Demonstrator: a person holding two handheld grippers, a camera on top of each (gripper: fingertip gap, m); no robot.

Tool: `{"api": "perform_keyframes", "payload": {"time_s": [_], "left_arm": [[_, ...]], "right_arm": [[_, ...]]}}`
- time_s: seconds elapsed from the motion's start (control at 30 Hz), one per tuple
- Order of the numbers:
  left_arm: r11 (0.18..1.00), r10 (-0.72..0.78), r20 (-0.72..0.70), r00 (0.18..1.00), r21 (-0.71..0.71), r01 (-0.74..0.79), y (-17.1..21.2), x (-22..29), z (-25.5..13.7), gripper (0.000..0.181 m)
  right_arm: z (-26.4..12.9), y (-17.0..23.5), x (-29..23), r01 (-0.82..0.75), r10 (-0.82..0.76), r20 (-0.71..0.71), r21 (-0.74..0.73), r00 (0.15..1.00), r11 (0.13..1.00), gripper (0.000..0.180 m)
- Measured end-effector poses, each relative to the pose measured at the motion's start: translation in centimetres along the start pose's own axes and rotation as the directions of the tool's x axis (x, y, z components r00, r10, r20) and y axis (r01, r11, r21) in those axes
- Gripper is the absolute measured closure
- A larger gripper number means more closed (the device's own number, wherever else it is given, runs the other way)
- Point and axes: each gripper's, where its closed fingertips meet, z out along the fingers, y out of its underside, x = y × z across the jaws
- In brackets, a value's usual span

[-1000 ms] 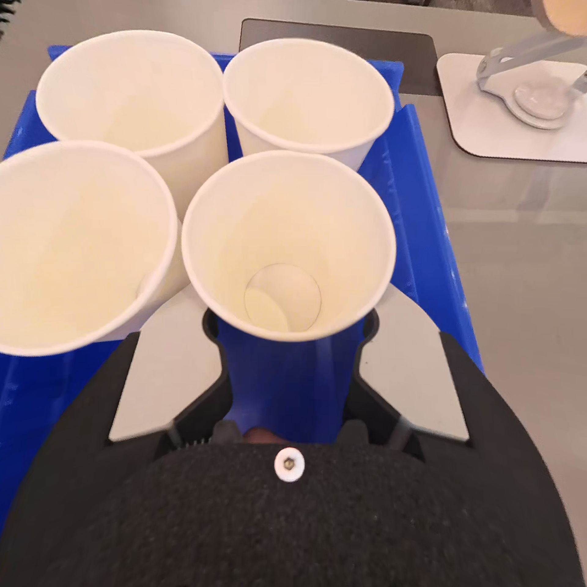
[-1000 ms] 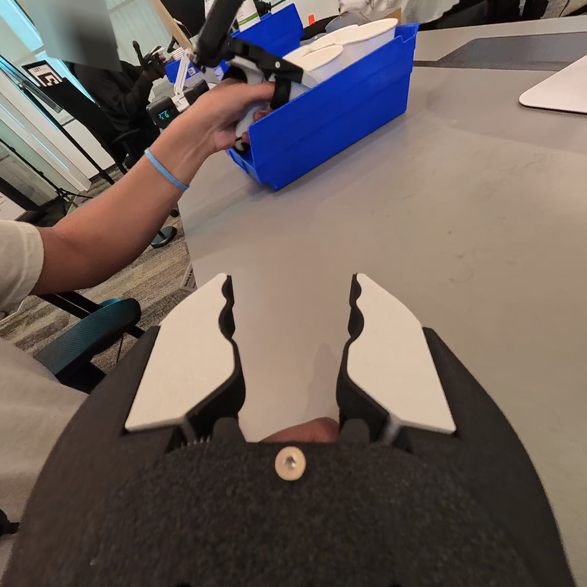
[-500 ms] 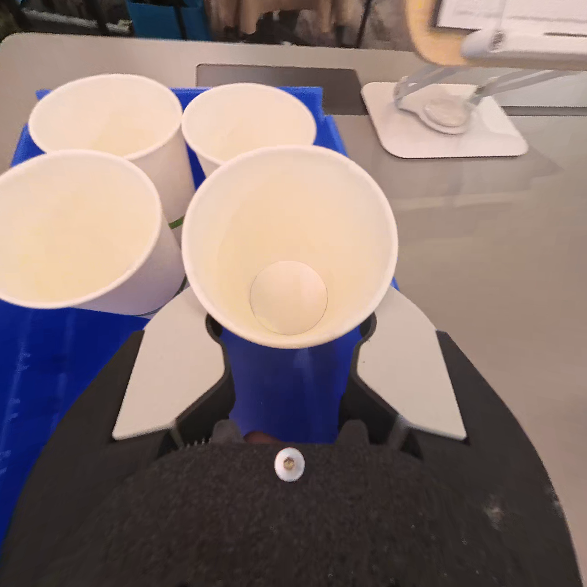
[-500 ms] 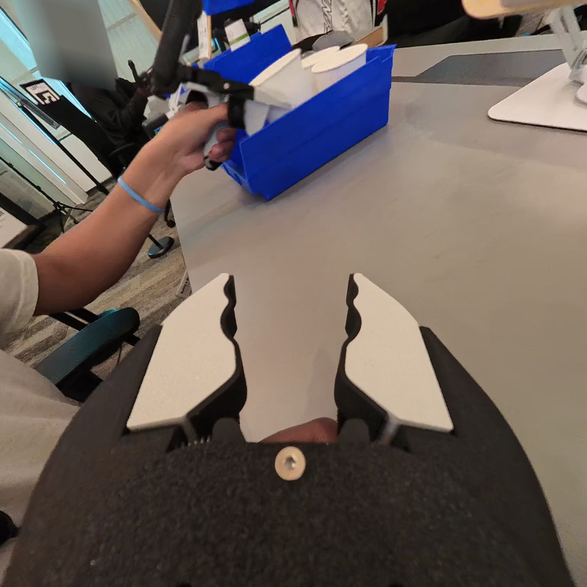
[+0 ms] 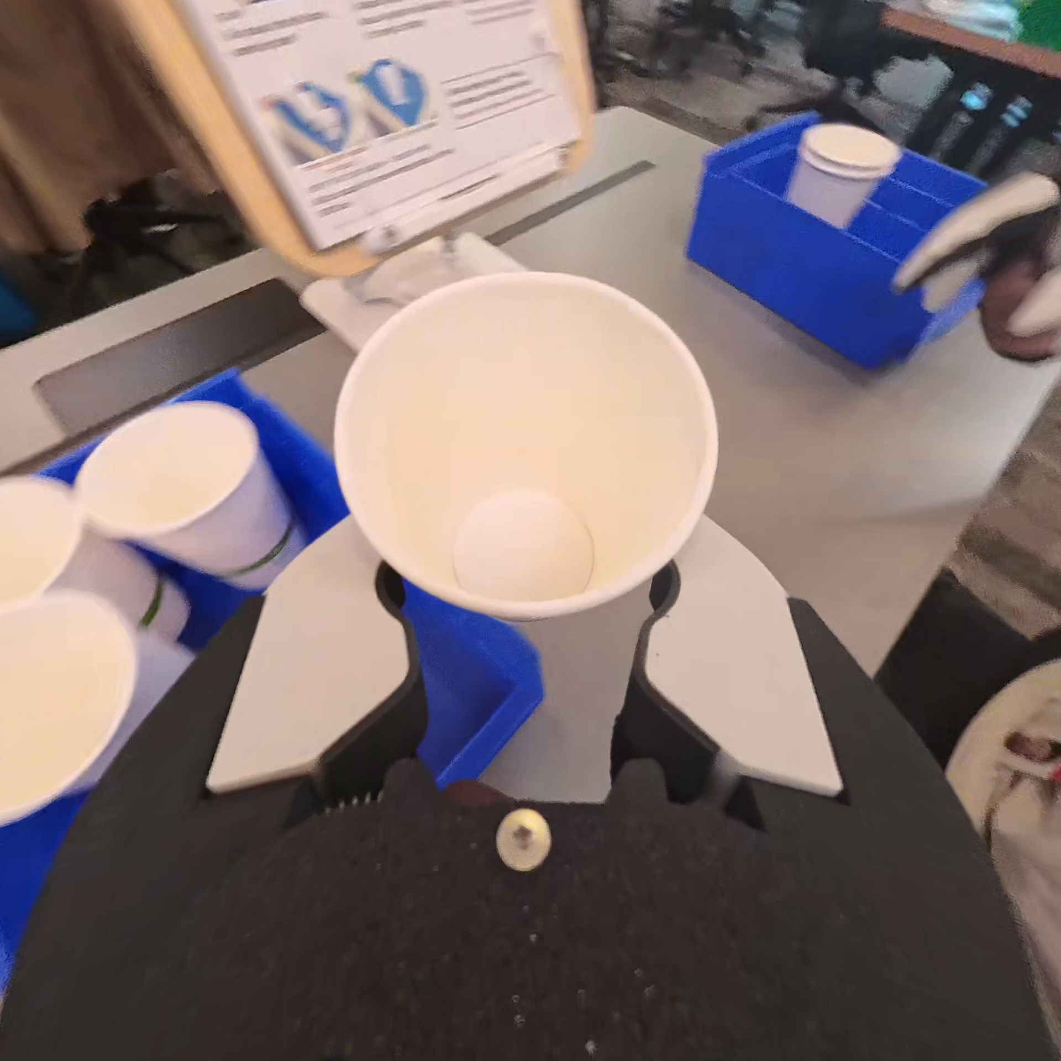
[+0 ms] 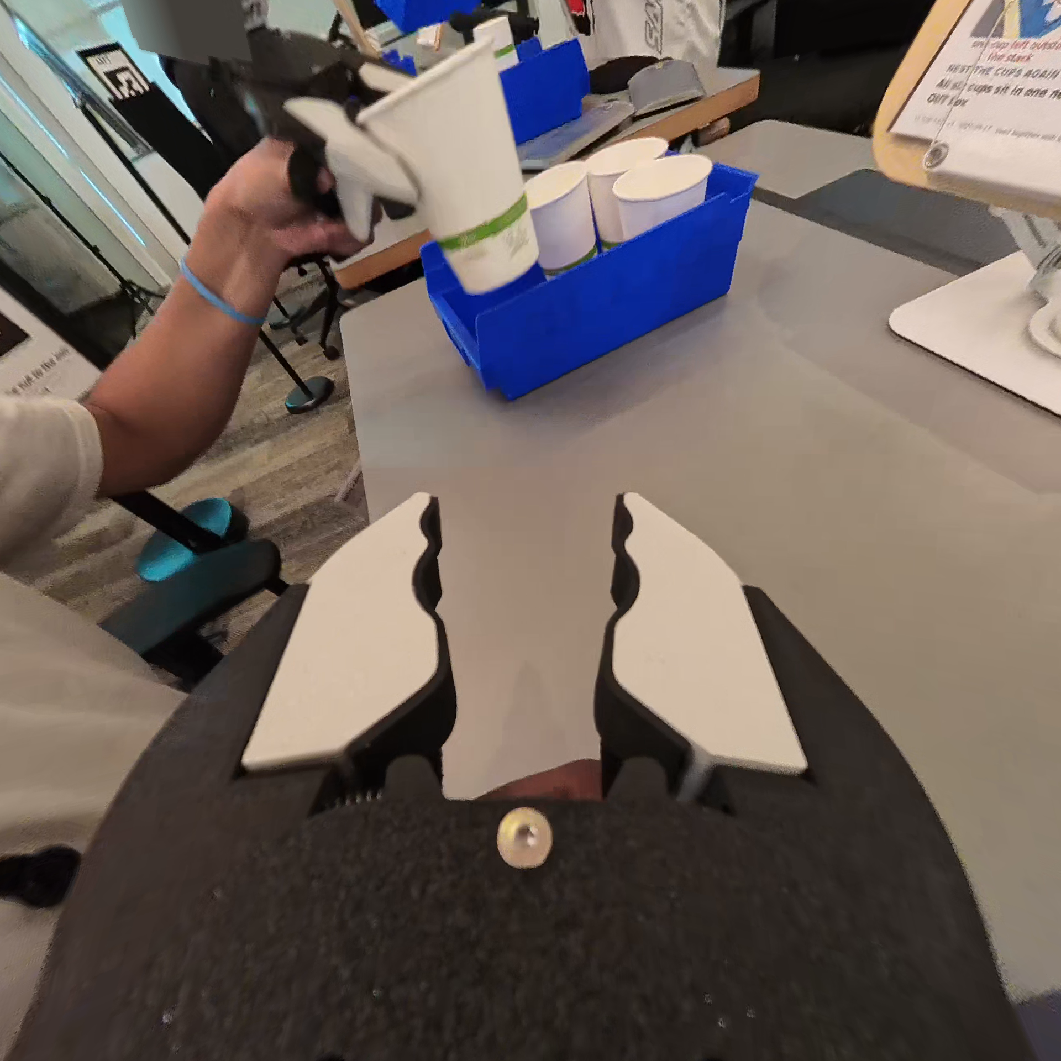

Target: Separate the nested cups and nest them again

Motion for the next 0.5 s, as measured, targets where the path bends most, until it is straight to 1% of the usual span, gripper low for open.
{"api": "perform_keyframes", "payload": {"time_s": [0.07, 0.13, 0.2, 0.3, 0.4, 0.5], "left_arm": [[0.995, 0.103, -0.064, 0.993, -0.011, -0.104, -1.2, 3.0, 1.4, 0.096], [0.982, 0.183, -0.112, 0.977, -0.032, -0.187, -1.9, 5.8, 3.2, 0.096], [0.972, 0.225, -0.152, 0.962, -0.037, -0.233, -2.4, 8.1, 5.2, 0.096], [0.964, 0.251, -0.198, 0.947, -0.041, -0.264, -2.6, 10.8, 8.1, 0.096], [0.959, 0.264, -0.23, 0.937, -0.045, -0.281, -2.2, 12.9, 10.4, 0.096], [0.954, 0.273, -0.24, 0.932, -0.054, -0.294, -1.8, 14.3, 12.1, 0.096]], "right_arm": [[0.5, -2.1, -0.2, -0.038, 0.038, 0.011, -0.018, 0.999, 0.999, 0.124], [1.1, -3.8, -0.4, -0.044, 0.046, 0.02, -0.079, 0.999, 0.996, 0.126], [1.6, -5.8, 0.1, -0.045, 0.045, -0.003, -0.125, 0.999, 0.991, 0.126], [2.2, -7.9, 1.2, -0.062, 0.052, -0.058, -0.201, 0.997, 0.978, 0.127], [2.9, -8.5, 2.3, -0.084, 0.056, -0.106, -0.273, 0.993, 0.958, 0.128], [3.5, -7.5, 3.5, -0.087, 0.029, -0.162, -0.362, 0.986, 0.928, 0.13]]}}
